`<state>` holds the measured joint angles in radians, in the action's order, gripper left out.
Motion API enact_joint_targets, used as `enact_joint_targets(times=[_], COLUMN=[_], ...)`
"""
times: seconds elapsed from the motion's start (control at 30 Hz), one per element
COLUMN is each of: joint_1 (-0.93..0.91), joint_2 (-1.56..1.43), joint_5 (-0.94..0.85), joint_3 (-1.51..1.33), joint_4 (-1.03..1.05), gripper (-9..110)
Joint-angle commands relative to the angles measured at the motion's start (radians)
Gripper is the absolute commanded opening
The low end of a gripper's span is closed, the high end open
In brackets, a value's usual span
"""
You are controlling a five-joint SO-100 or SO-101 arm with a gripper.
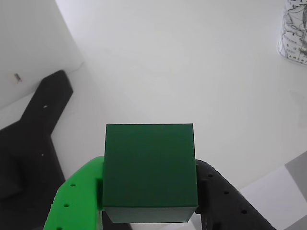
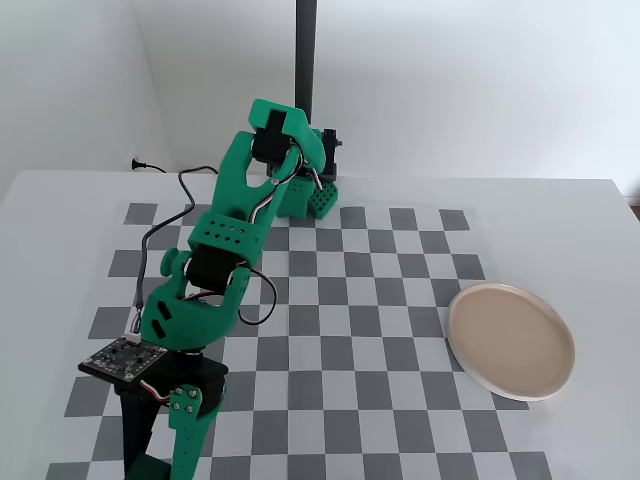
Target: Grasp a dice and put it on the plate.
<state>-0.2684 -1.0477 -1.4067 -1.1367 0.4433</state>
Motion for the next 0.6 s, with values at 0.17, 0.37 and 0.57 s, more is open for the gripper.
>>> enact_joint_targets(times=[0.17,0.37,0.57], joint_1=[0.086,0.144,0.209], joint_2=[-0.268,-0.336,-0.396], joint_5=[-0.032,-0.048,-0.071], joint_3=[-0.215,-0.379,-0.537], joint_4=[-0.164,-0.258,-0.351], gripper=[-4,-4,-4])
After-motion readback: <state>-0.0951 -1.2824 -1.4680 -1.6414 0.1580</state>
